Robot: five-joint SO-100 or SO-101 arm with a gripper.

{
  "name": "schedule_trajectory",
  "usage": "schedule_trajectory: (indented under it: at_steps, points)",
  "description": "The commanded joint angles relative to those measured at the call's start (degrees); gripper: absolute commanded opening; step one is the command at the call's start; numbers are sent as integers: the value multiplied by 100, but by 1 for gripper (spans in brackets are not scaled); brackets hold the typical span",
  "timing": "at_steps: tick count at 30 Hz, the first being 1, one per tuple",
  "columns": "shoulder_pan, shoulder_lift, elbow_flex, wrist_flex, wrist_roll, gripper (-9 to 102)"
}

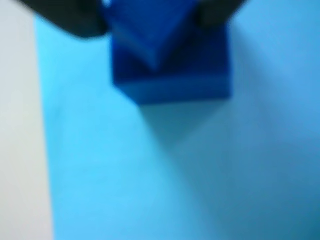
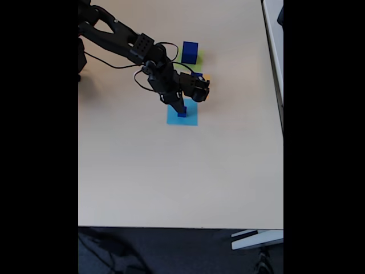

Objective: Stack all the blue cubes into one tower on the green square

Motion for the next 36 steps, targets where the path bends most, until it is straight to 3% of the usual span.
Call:
schedule_trajectory:
  at_steps: [1,13,29,36]
  points:
    - [-18,220,-62,-97,-53,12]
    - [-79,343,-264,-9,-281,16]
    - [-580,659,-1819,1055,-396,15]
    - [-896,580,-2048,1011,290,16]
